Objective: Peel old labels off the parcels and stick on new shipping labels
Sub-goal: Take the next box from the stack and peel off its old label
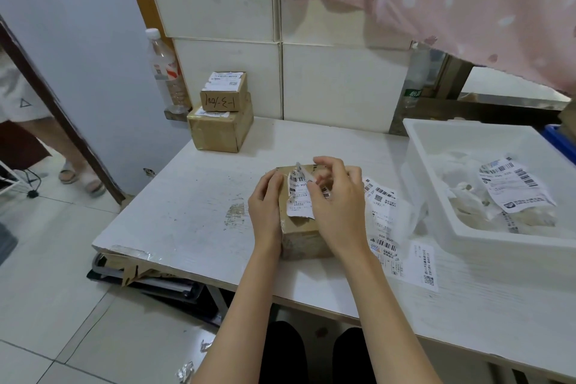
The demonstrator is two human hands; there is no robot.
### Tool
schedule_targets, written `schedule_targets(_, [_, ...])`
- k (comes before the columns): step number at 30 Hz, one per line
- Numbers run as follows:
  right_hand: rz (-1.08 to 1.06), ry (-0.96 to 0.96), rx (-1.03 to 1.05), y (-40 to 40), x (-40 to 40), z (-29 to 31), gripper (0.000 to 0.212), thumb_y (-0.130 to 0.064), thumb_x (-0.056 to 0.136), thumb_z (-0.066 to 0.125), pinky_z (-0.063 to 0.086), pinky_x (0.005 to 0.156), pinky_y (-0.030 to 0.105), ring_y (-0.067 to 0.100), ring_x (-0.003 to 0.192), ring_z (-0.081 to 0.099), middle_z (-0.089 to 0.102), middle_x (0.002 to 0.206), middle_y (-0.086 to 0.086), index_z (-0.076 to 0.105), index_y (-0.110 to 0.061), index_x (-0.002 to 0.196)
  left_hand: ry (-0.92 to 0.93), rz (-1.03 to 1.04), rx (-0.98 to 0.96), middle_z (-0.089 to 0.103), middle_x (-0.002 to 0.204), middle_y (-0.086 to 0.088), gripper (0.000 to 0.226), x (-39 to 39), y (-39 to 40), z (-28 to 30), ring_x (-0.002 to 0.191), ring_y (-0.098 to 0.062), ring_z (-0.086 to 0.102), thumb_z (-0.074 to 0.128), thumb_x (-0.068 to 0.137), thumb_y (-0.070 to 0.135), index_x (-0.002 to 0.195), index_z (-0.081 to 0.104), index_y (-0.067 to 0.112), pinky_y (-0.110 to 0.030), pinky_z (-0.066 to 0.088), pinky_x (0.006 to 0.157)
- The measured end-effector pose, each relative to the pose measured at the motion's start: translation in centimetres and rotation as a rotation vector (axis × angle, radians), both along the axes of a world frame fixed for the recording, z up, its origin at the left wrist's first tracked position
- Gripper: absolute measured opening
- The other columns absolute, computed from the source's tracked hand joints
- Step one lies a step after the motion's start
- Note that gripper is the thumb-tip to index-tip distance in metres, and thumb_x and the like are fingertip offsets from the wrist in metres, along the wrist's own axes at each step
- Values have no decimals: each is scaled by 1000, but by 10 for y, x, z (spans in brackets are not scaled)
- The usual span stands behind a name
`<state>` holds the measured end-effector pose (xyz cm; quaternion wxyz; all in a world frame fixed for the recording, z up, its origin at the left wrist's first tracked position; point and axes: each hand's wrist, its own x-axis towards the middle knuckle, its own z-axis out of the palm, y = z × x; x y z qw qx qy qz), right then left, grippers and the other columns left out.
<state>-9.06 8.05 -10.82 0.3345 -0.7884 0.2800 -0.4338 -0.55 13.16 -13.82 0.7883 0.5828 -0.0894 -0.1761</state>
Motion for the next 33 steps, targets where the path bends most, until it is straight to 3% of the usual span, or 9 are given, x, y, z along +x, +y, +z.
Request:
schedule_targets(4, [-39, -14, -28, 3, -2, -2, 30, -11, 81, 70, 45, 91, 35, 9, 96, 46, 52, 83, -18, 62, -22, 108, 3, -19, 12, 70, 90, 3, 20, 2, 0, -2, 76, -5, 64, 57, 97, 16, 110, 69, 6, -13, 48, 62])
schedule_targets(10, [-153, 90, 44, -5, 2, -10, 31, -18, 80, 73, 41, 86, 24, 10, 100, 31, 35, 111, -7, 59, -8, 107, 14, -12, 11, 70, 96, 2, 24, 3, 0, -2, 83, -8, 63, 58, 96, 17, 114, 69, 5, -12, 48, 64])
schedule_targets(14, [-126, 141, -23, -7, 3, -10, 9, -21, 85, 69, 37, 91, 25, 15, 107, 37, 48, 112, -2, 65, -14, 88, -8, -13, 12, 70, 94, 1, 23, 2, 0, -1, 79, -5, 64, 57, 96, 16, 112, 69, 3, -11, 47, 62])
schedule_targets(17, [-78, 142, -46, -8, 2, -7, 5, -22, 87, 68, 28, 90, 20, 12, 110, 37, 52, 114, -6, 68, -17, 85, -20, -13, 6, 70, 87, 4, 18, 1, 0, -1, 73, -1, 64, 56, 97, 14, 105, 70, 7, -12, 47, 61])
schedule_targets(20, [-22, 138, -44, -7, 0, -5, 8, -23, 89, 66, 32, 92, 24, 7, 109, 35, 52, 114, -11, 68, -16, 88, -32, -20, -4, 71, 84, 6, 17, 1, 0, -1, 75, -4, 64, 54, 98, 14, 98, 71, 14, -13, 48, 63])
schedule_targets(24, [-63, 129, 50, -5, -1, -7, 15, -22, 87, 66, 40, 93, 32, 13, 106, 40, 47, 113, -6, 62, -14, 99, -53, -11, -3, 70, 78, 14, 15, 0, 0, 1, 70, 4, 64, 56, 97, 10, 99, 70, 6, -9, 46, 60])
schedule_targets(27, [-31, 77, 141, -5, -2, -6, 35, -22, 84, 68, 41, 93, 25, 12, 107, 42, 40, 114, -8, 56, -21, 117, -49, -4, -2, 69, 81, 10, 16, 1, 0, 0, 67, 7, 62, 56, 97, 10, 101, 69, 3, -8, 45, 59])
schedule_targets(33, [-75, 107, 107, -4, 0, -8, 18, -23, 84, 69, 39, 89, 25, 18, 106, 42, 41, 107, -4, 55, -11, 86, -56, -4, 14, 70, 88, 6, 18, 5, -1, -4, 70, 7, 63, 56, 97, 13, 106, 69, 3, -10, 47, 62])
